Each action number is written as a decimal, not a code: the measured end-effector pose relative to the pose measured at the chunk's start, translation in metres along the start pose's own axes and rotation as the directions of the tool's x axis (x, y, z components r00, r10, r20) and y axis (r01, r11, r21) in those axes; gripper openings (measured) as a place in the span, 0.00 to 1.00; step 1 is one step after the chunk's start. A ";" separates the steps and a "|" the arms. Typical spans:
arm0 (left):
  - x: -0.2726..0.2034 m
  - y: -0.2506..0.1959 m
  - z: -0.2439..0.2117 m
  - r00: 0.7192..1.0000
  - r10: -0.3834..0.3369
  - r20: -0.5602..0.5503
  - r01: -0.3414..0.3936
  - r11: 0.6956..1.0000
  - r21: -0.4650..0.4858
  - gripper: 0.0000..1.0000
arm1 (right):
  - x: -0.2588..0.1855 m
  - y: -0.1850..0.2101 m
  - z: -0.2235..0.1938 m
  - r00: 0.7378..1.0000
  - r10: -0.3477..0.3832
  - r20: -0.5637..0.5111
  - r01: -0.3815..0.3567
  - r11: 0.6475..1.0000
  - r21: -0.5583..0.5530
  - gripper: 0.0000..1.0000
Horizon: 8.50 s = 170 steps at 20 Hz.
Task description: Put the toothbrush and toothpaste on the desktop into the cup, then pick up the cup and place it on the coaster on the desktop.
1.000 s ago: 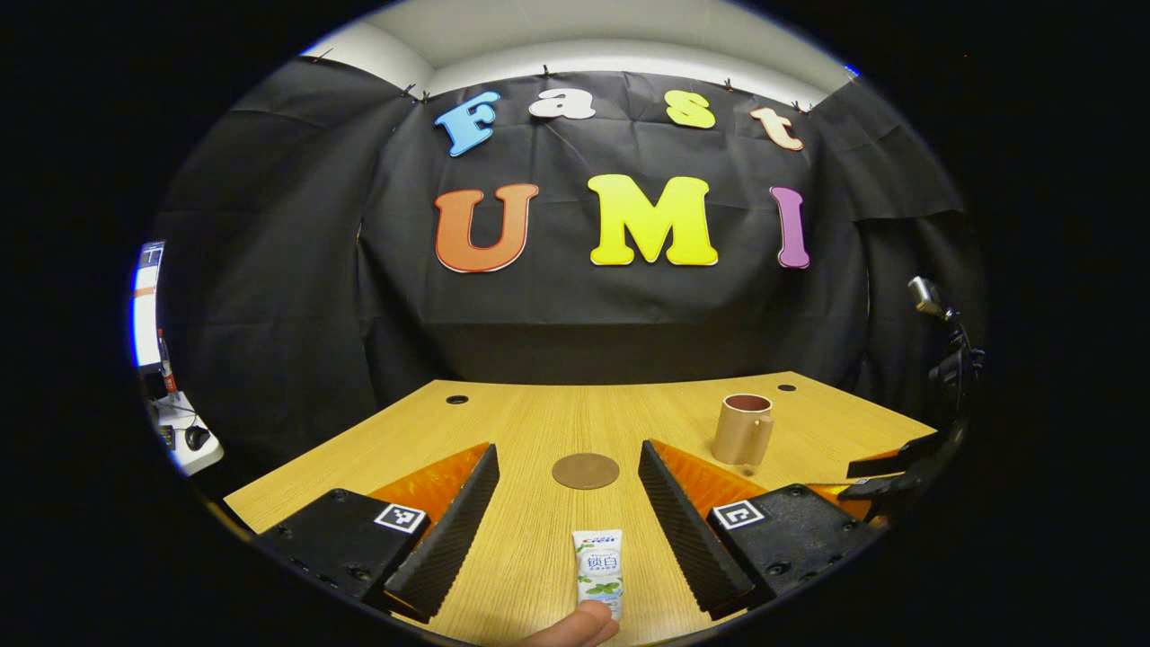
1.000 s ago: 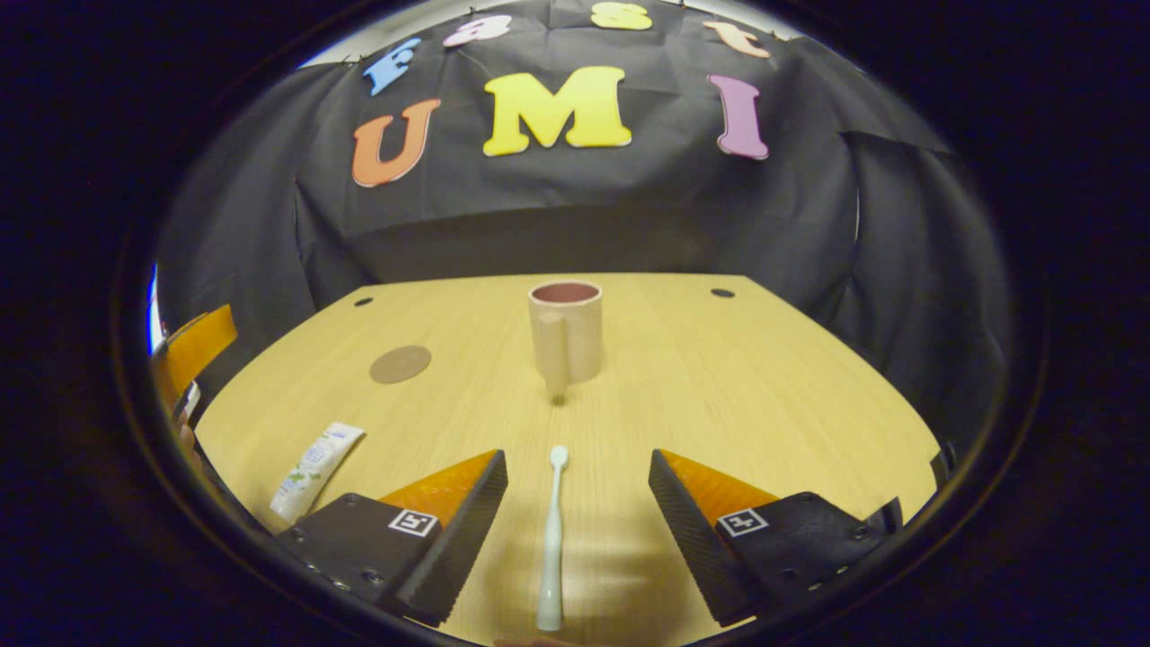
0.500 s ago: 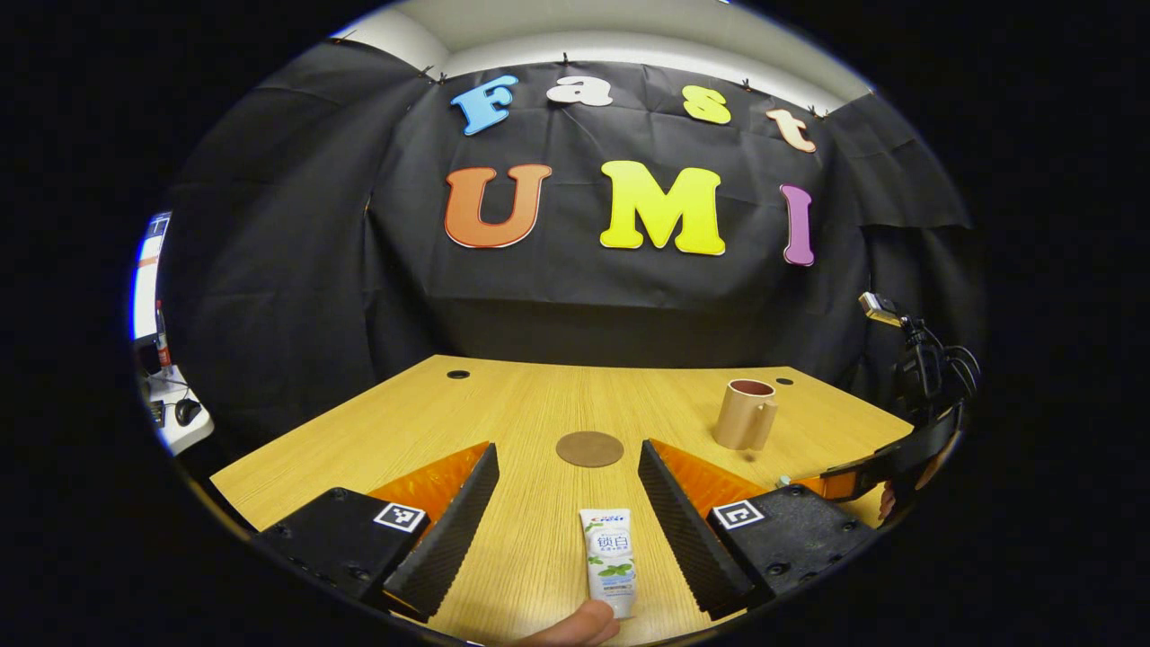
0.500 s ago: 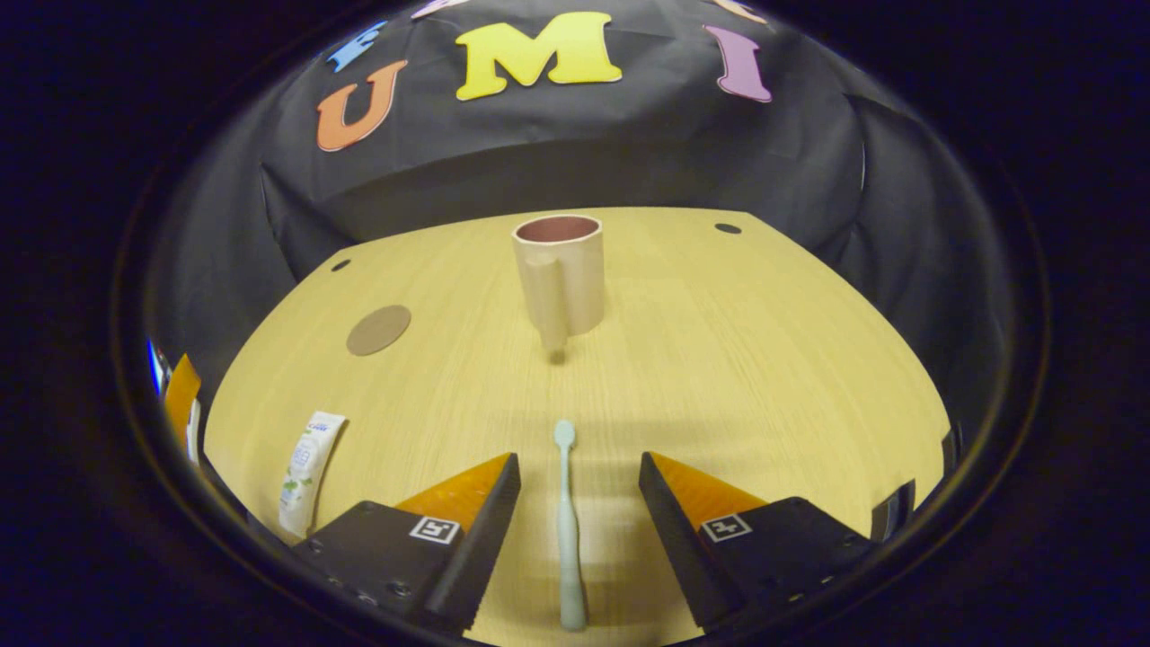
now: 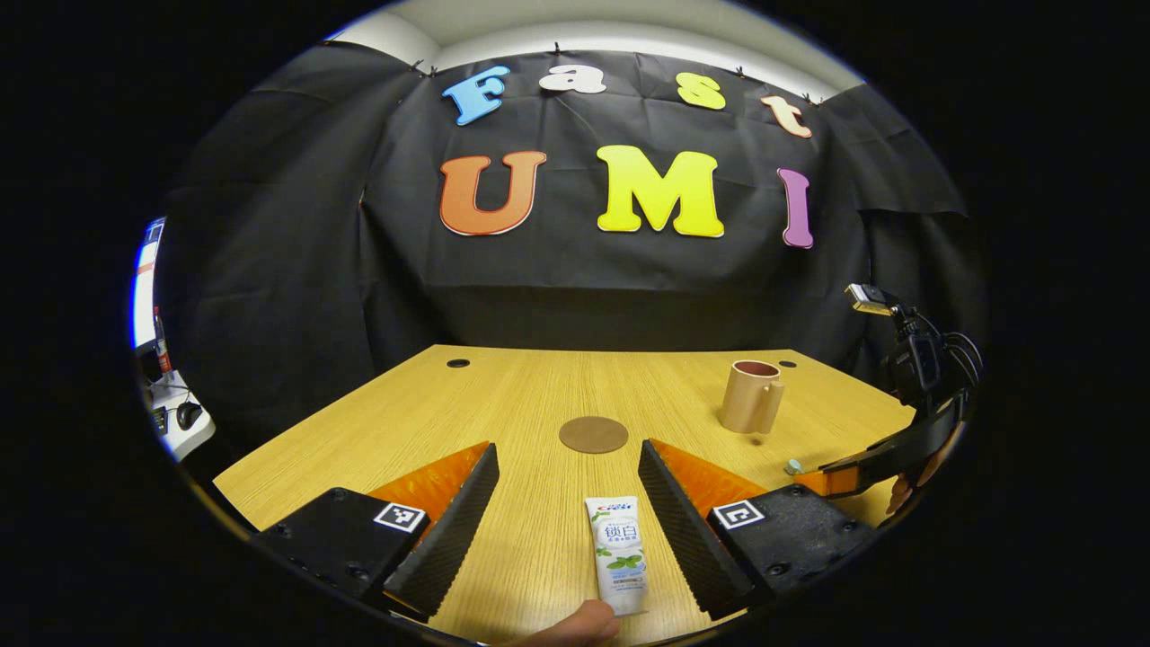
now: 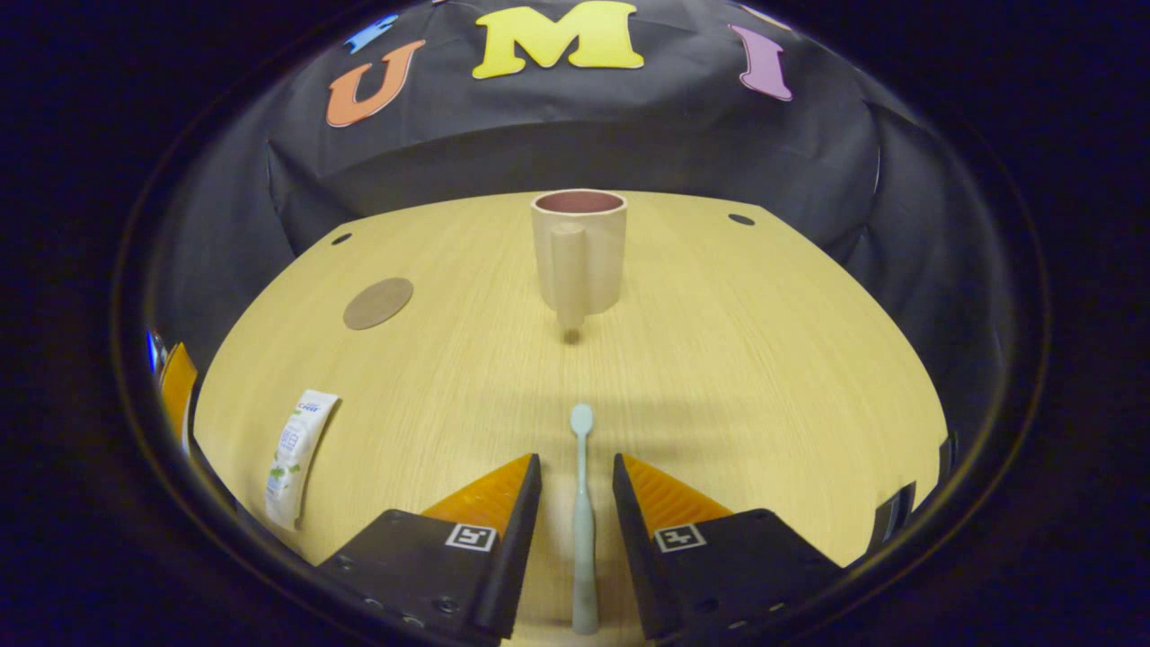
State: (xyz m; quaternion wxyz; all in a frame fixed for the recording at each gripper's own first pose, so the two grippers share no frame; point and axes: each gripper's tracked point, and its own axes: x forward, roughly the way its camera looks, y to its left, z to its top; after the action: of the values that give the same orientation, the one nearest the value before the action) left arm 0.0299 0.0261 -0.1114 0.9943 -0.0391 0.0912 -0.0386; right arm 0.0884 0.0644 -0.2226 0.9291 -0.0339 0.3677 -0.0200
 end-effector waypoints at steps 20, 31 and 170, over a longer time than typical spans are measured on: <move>0.017 0.010 -0.010 0.997 0.051 -0.064 -0.049 0.999 0.021 1.00 | -0.004 0.002 -0.008 0.996 0.075 0.038 -0.075 0.997 -0.012 0.05; 0.030 -0.012 -0.044 0.983 0.021 -0.181 -0.025 1.000 -0.016 1.00 | -0.046 -0.004 0.002 0.977 0.142 0.156 -0.144 0.990 -0.003 0.05; 0.084 -0.118 0.046 0.966 -0.248 0.070 0.250 0.968 -0.022 0.25 | 0.044 0.020 0.281 0.679 0.276 0.680 -0.221 0.961 -0.168 0.07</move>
State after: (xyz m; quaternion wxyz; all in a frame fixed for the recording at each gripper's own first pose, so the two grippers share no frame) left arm 0.1124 -0.0953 -0.0717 0.9833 -0.0667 0.0530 -0.1607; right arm 0.3132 0.0954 -0.0497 0.9907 -0.0222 -0.0082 0.1339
